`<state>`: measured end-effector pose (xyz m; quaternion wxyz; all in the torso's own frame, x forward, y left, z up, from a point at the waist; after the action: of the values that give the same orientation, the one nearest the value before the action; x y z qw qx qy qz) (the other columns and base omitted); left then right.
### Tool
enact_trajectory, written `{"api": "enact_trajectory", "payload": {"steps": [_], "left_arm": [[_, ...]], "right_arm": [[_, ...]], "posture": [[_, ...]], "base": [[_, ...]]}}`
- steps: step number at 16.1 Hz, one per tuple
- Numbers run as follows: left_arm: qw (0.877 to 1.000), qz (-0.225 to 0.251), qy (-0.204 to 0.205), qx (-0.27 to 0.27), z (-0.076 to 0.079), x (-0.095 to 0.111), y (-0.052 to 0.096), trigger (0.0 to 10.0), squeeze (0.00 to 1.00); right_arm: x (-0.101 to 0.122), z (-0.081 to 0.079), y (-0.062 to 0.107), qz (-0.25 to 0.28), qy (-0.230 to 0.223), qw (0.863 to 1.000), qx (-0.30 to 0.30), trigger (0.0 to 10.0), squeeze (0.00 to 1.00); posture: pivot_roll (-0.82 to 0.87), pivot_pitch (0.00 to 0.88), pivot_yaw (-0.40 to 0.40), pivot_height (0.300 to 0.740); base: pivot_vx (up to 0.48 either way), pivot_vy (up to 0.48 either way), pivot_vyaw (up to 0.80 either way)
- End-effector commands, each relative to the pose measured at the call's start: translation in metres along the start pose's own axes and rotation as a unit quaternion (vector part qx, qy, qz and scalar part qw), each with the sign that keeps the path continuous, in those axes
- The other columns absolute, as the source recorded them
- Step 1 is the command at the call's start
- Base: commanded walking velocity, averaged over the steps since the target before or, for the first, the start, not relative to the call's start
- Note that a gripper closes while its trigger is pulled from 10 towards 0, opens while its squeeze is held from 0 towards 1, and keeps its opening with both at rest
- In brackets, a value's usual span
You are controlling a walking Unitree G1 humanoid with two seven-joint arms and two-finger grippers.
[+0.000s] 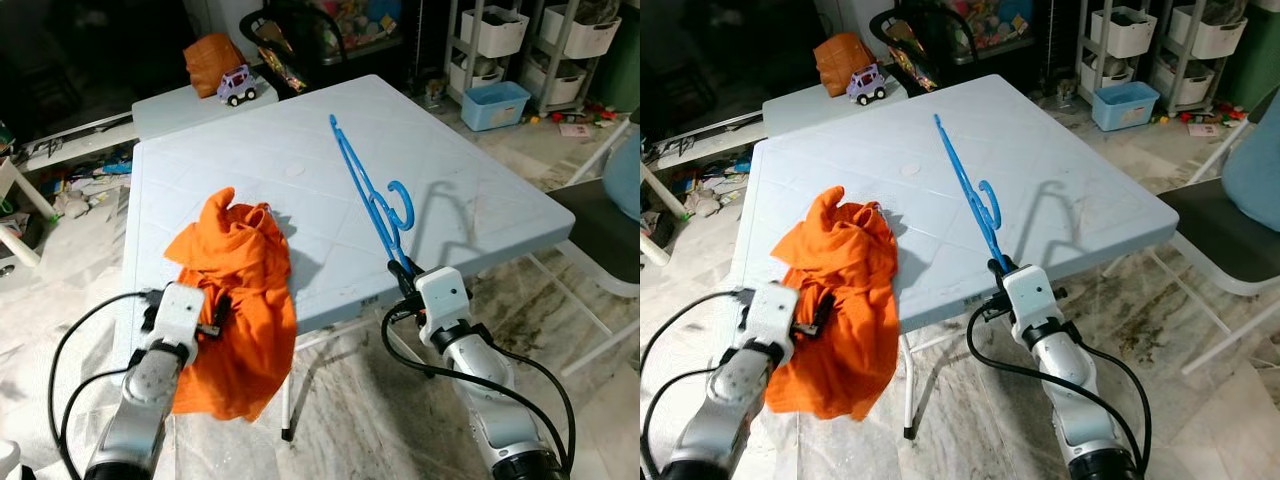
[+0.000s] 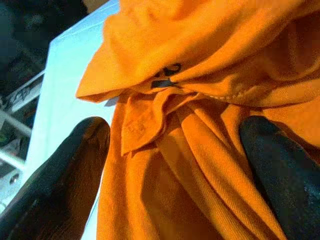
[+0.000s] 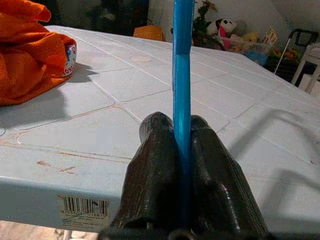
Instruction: Hang hanger
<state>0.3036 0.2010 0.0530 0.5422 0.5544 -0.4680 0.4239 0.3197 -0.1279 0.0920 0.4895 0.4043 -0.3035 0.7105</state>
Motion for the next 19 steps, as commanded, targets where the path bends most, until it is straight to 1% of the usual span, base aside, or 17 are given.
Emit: {"api": "enact_trajectory", "payload": {"steps": [1,2,3,4,5,6,7,8,9,10,11,12,13,14,15,17,19], "left_arm": [[1.000,0.005,0.001,-0.002,0.002,0.005,0.006,10.0,1.00],[0.999,0.023,0.016,-0.016,0.010,0.010,0.012,10.0,1.00],[0.999,0.025,0.034,-0.024,0.015,0.012,0.015,10.0,1.00],[0.995,0.016,0.089,-0.041,0.024,0.017,0.018,10.0,0.93],[0.993,0.014,0.109,-0.047,0.026,0.018,0.018,10.0,0.93],[0.986,0.000,0.156,-0.050,0.029,0.020,0.018,10.0,0.07],[0.970,-0.041,0.232,-0.063,0.037,0.018,0.022,10.0,0.00],[0.959,-0.080,0.261,-0.071,0.043,0.012,0.027,10.0,0.00],[0.954,-0.105,0.274,-0.068,0.045,0.007,0.032,10.0,0.00],[0.952,-0.109,0.279,-0.066,0.045,0.006,0.033,10.0,0.00],[0.951,-0.147,0.265,-0.056,0.043,-0.004,0.040,10.0,0.00],[0.951,-0.157,0.260,-0.054,0.042,-0.007,0.041,10.0,0.00],[0.949,-0.175,0.257,-0.052,0.041,-0.014,0.043,10.0,0.00],[0.947,-0.184,0.261,-0.041,0.037,-0.019,0.043,1.1,0.00],[0.947,-0.188,0.259,-0.041,0.035,-0.019,0.042,0.0,0.00],[0.944,-0.205,0.255,-0.038,0.034,-0.023,0.039,0.0,0.00],[0.946,-0.215,0.239,-0.036,0.033,-0.026,0.035,0.0,0.00]], "right_arm": [[-0.008,-0.009,-0.001,-0.022,-0.008,1.000,0.018,10.0,0.00],[-0.008,-0.008,-0.002,-0.022,-0.008,1.000,0.017,10.0,0.00],[-0.008,-0.008,-0.001,-0.022,-0.008,1.000,0.016,10.0,0.00],[-0.009,-0.007,0.000,-0.022,-0.009,1.000,0.013,10.0,0.00],[-0.009,-0.007,0.000,-0.022,-0.009,1.000,0.012,10.0,0.00],[-0.009,-0.007,0.000,-0.023,-0.009,1.000,0.012,10.0,0.00],[-0.009,-0.008,0.000,-0.023,-0.009,1.000,0.014,10.0,0.00],[-0.010,-0.008,0.000,-0.023,-0.008,1.000,0.015,10.0,0.00],[-0.010,-0.008,-0.001,-0.023,-0.008,1.000,0.015,10.0,0.00],[-0.010,-0.008,-0.001,-0.023,-0.008,1.000,0.015,10.0,0.00],[-0.010,-0.008,-0.001,-0.023,-0.007,1.000,0.016,10.0,0.00],[-0.010,-0.008,-0.002,-0.023,-0.007,1.000,0.016,10.0,0.00],[-0.010,-0.009,-0.002,-0.023,-0.007,1.000,0.017,10.0,0.00],[-0.010,-0.010,-0.002,-0.023,-0.008,1.000,0.017,10.0,0.00],[-0.009,-0.011,-0.002,-0.023,-0.008,1.000,0.017,10.0,0.00],[-0.009,-0.011,-0.003,-0.023,-0.009,1.000,0.016,10.0,0.00],[-0.010,-0.011,-0.003,-0.023,-0.011,1.000,0.014,10.0,0.00]], "posture": [[-0.10,0.000,0.144,0.740],[-0.10,0.000,0.147,0.740],[-0.10,0.000,0.151,0.740],[-0.10,0.000,0.150,0.740],[-0.10,0.000,0.150,0.740],[-0.10,0.000,0.149,0.740],[-0.09,0.000,0.147,0.740],[-0.09,0.000,0.146,0.740],[-0.09,0.000,0.146,0.740],[-0.09,0.000,0.146,0.740],[-0.08,0.000,0.145,0.740],[-0.08,0.000,0.145,0.740],[-0.08,0.000,0.146,0.740],[-0.08,0.000,0.149,0.740],[-0.09,0.000,0.151,0.740],[-0.09,0.000,0.154,0.740],[-0.09,0.000,0.159,0.740]], "base": [[0.000,0.000,0.00],[0.000,0.000,0.00],[0.000,0.000,0.00],[0.000,0.000,0.00],[0.000,0.000,0.00],[0.000,0.000,0.00],[0.000,0.000,0.00],[0.000,0.000,0.00],[0.000,0.000,0.00],[0.000,0.000,0.00],[0.000,0.000,0.00],[0.000,0.000,0.00],[0.000,0.000,0.00],[0.000,0.000,0.00],[0.000,0.000,0.00],[0.000,0.000,0.00],[0.000,0.000,0.00]]}}
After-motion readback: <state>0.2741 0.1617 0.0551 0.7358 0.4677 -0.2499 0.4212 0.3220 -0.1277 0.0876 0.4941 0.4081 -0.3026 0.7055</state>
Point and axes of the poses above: a point about 5 cm out from each wrist's last joint towards the gripper, its own y axis pointing back from the gripper into the wrist, its own x axis along the axis of the wrist's last joint, z = x × y, the point moved 3 cm from there along -y, pointing out of the wrist towards the gripper, and after that the axes turned 14 degrees about y, right-handed, at the moved point
